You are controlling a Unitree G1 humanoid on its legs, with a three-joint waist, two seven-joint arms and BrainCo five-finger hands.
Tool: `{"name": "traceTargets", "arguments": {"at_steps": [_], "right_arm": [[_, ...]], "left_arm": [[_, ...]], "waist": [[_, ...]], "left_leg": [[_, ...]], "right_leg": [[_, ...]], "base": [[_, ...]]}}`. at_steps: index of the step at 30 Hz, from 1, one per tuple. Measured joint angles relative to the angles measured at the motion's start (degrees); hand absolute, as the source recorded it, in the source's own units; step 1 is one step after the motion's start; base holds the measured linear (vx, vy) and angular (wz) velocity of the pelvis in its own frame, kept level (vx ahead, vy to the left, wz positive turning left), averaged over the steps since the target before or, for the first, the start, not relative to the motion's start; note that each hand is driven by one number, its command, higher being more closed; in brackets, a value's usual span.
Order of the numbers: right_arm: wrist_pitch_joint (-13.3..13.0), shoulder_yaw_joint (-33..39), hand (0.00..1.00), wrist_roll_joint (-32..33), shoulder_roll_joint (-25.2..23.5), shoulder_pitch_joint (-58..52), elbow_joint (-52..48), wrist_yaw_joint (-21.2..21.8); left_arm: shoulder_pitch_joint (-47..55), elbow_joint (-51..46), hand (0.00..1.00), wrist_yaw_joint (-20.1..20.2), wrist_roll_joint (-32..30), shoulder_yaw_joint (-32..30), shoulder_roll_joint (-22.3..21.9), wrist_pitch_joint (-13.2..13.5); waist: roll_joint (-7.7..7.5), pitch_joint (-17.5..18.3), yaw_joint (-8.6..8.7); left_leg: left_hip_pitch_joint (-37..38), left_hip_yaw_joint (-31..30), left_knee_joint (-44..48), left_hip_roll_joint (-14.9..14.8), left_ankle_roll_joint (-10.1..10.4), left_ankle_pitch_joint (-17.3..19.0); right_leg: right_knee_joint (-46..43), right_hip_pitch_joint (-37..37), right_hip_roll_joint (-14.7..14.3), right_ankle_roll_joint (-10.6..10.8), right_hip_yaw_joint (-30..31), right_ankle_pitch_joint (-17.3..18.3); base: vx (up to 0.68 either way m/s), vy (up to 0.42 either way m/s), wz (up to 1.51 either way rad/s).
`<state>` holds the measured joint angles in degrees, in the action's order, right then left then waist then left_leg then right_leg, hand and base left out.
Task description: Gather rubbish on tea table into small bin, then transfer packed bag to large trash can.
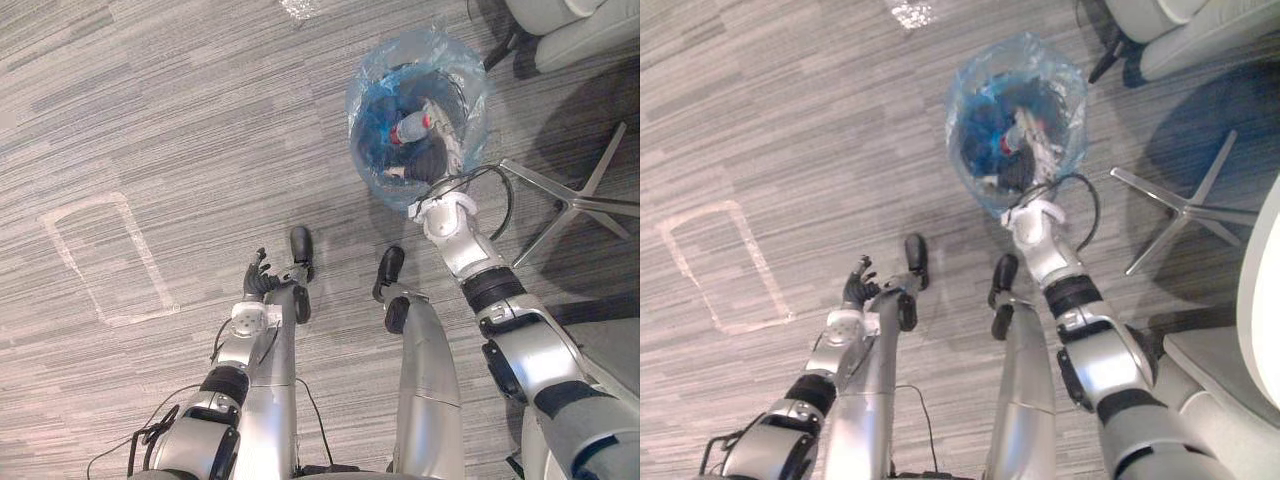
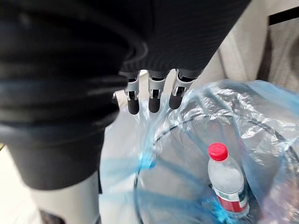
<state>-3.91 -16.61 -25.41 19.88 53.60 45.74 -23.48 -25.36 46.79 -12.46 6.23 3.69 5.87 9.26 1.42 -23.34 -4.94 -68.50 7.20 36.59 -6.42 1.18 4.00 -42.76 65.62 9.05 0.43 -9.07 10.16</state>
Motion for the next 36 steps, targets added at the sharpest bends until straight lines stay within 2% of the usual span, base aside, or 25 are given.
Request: {"name": "traceTargets", "arguments": {"at_steps": [5, 9, 10, 14, 18, 20, 25, 31, 36], "right_arm": [[1.3, -0.5, 0.00, -1.8, -1.9, 0.5, 7.4, 0.2], [2.6, -0.4, 0.00, -3.4, -1.8, 3.8, 12.5, 0.8], [2.7, -0.3, 1.00, -3.4, -1.7, 4.3, 12.8, 0.9], [3.2, 0.8, 1.00, -3.3, -1.7, 6.5, 16.4, 1.1], [3.4, 0.7, 1.00, -3.1, -1.8, 7.0, 16.7, 1.4], [3.2, 0.8, 1.00, -0.3, -1.9, 7.6, 16.4, 1.1], [3.2, 1.3, 1.00, 1.9, -1.9, 7.1, 15.3, 1.0], [2.8, 1.8, 1.00, 3.1, -2.9, 4.0, 9.0, 0.9], [2.6, 1.8, 1.00, 3.3, -6.1, -1.8, 2.8, 0.9]], "left_arm": [[-0.9, 1.1, 0.00, -1.0, 0.0, 0.0, 0.1, 0.1], [-3.0, 1.2, 0.00, -1.1, 0.2, -0.1, 0.3, 1.1], [-3.4, 1.2, 0.00, -1.1, 0.5, -0.2, 0.4, 1.1], [-5.0, 1.3, 0.00, -1.1, 1.3, -0.5, 0.3, 1.5], [-5.4, 1.2, 0.00, -1.1, 1.8, -0.6, 0.2, 1.6], [-5.8, 1.0, 0.00, -1.1, 1.9, -1.5, 0.2, 1.7], [-6.2, 1.1, 0.00, -1.1, 1.9, -2.6, 0.3, 1.5], [-6.0, 1.1, 0.00, -1.1, 1.9, -2.5, -0.2, 0.7], [-4.7, 1.1, 0.00, -1.0, 1.8, -2.0, -1.7, -0.1]], "waist": [[0.00, 0.0, -0.05], [0.04, 0.0, -0.22], [0.04, 0.0, -0.22], [0.06, 0.0, -0.32], [0.05, 0.0, -0.60], [0.05, 0.0, -0.61], [0.04, 0.0, -0.60], [0.02, 0.0, -0.50], [-0.07, 0.1, -0.11]], "left_leg": [[-0.4, -0.1, -1.3, 0.0, 0.2, -0.7], [-3.9, -0.6, -1.8, 0.7, 0.3, -1.7], [-4.4, -0.7, -1.8, 0.8, 0.3, -1.9], [-7.2, -2.2, -1.2, 1.6, 0.6, -3.3], [-8.3, -2.6, -1.1, 1.9, 0.9, -3.2], [-9.5, -2.7, -0.5, 1.7, 0.9, -3.2], [-10.2, -2.7, 0.4, 1.4, 0.7, -3.4], [-7.8, -2.1, 0.8, 0.5, 0.6, -3.4], [-3.4, -1.4, 0.3, -1.0, 0.1, -2.5]], "right_leg": [[0.5, 0.4, 0.1, -0.1, -0.6, 0.0], [-0.6, 4.1, 1.0, -0.4, -1.5, 0.3], [-0.9, 4.7, 1.1, -0.5, -1.5, 0.4], [-3.2, 7.0, 2.1, -0.9, -3.0, 1.6], [-4.6, 8.4, 2.5, -0.7, -3.1, 2.4], [-5.2, 9.6, 2.4, -0.7, -3.1, 2.4], [-5.3, 10.1, 2.1, -0.9, -3.1, 2.3], [-4.8, 7.5, 1.6, -1.3, -3.1, 2.0], [-2.7, 2.8, 0.1, -1.5, -3.0, 1.3]], "base": [[-0.01, -0.011, 0.07], [-0.02, -0.002, 0.15], [-0.02, -0.001, 0.21], [-0.03, -0.003, 0.27], [-0.05, -0.012, 0.15], [-0.06, 0.000, -0.03], [-0.04, 0.004, -0.05], [-0.05, -0.006, -0.07], [-0.05, -0.008, -0.16]]}}
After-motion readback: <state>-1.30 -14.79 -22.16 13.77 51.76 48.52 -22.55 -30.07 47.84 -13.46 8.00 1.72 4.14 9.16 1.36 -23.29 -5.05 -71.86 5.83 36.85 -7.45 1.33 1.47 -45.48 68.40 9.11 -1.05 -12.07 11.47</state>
